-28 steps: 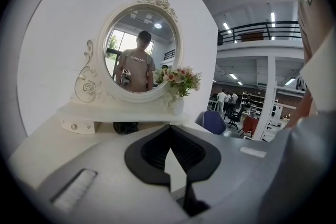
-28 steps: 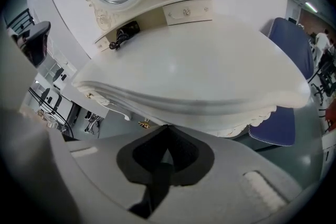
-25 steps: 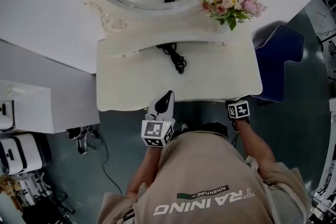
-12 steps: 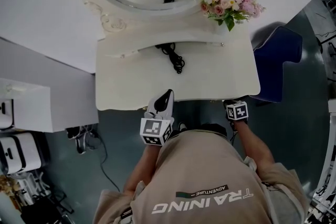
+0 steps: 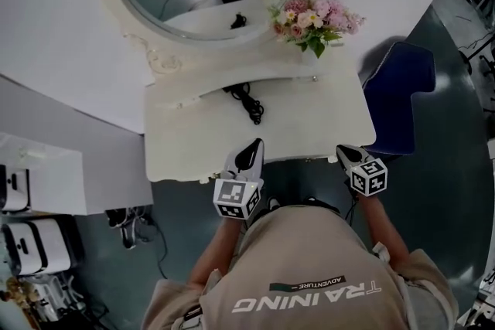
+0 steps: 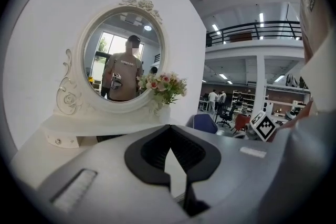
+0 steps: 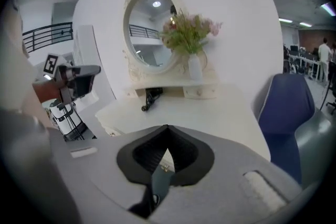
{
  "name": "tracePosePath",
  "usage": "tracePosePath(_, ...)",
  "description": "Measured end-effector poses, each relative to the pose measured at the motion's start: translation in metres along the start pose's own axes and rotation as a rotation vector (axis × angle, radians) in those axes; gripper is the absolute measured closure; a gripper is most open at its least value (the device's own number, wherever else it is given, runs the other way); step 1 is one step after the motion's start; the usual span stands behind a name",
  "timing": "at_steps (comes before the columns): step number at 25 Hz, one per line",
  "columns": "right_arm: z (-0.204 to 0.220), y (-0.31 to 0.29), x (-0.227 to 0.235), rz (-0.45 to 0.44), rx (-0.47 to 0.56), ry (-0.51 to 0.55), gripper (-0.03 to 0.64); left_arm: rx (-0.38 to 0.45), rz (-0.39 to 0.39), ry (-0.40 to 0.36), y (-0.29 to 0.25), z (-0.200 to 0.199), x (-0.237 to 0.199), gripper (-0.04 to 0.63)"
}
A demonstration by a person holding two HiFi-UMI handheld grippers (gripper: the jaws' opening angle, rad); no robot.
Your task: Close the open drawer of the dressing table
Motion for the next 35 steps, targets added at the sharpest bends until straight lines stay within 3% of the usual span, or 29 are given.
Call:
tracePosePath(4,-0.057,0.031,-0.022,-0.016,0.132,0.122,0.615,0.027,0.025,-0.036,0.0,-0.021,0.015,0.577)
tracePosePath(12,-0.131,0.072,-0.064,-0.077,0.329,0.218,0.615,0.096,0.03,-0.071,0.013,-0.06,0.036,0.577)
tracePosePath(18,-0.161,0.084,-0.081,-0.103,0.387,0.293,0.615,0.133,0.02,-0.092,0.026,-0.084,0.039,0.578)
tracePosePath(25,-0.192,0.112,-0.086,-0.057,0.494,0.355,0.615,0.199,0.036,-0.082,0.031,-0.12,0.037,0.578)
tracePosePath(35,-0.214,0.132,-0.1,-0.026,0.542,0.43,0.615,0.293,-0.034,-0.169,0.041,-0.158,0.029,0.577)
Point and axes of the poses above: the fingertips, and each gripper's own axes: y backward along the fingers, x to its right, z out of its underside, the point moved 6 cm from there along y, backward along the fingers, and after that the axes turned 9 degrees about -z, right-handed, at the moved point
